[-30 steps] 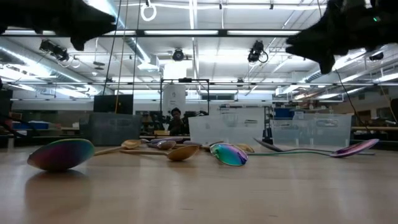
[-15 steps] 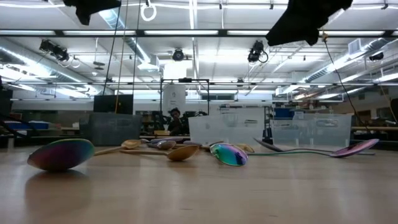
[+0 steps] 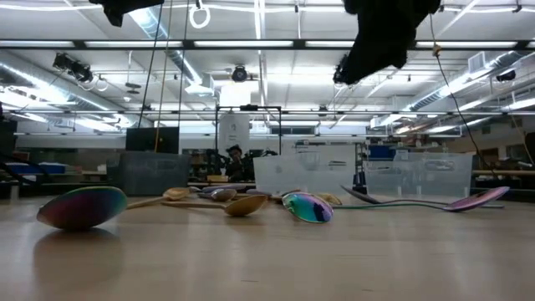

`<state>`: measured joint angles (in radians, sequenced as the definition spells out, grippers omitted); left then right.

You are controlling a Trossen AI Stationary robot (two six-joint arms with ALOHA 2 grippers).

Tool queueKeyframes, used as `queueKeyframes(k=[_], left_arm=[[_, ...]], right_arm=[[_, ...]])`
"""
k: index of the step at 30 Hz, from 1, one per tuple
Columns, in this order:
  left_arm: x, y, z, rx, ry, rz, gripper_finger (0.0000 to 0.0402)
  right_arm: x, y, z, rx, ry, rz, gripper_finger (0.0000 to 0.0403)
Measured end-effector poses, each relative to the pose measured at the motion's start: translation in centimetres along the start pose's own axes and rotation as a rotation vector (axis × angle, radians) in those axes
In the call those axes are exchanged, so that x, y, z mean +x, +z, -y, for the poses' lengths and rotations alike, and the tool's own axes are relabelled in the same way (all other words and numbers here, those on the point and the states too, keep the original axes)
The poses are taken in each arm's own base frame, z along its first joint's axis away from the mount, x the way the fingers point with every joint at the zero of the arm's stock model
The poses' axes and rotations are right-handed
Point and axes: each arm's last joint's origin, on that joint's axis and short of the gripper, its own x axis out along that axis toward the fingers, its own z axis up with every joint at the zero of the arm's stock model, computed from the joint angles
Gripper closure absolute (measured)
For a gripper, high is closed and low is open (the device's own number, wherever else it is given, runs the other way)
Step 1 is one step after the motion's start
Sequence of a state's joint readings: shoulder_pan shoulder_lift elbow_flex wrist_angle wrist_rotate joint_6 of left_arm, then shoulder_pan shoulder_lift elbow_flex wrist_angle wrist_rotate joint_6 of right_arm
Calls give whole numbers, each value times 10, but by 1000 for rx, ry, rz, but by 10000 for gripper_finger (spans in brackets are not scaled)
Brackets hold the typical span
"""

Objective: Sort silverware by color (type)
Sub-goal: Put the blue spoon into the left transparent bin

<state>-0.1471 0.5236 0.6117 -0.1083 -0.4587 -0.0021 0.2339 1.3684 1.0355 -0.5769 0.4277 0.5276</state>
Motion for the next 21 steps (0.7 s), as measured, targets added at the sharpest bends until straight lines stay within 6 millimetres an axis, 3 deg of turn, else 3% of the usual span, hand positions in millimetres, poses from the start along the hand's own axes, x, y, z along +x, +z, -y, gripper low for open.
queueKeyframes(k=[21], left_arm=[[9,-5,4,28,1,-36,260]], right_arm=[[87,-41,-9,-62,-40,-456,270]])
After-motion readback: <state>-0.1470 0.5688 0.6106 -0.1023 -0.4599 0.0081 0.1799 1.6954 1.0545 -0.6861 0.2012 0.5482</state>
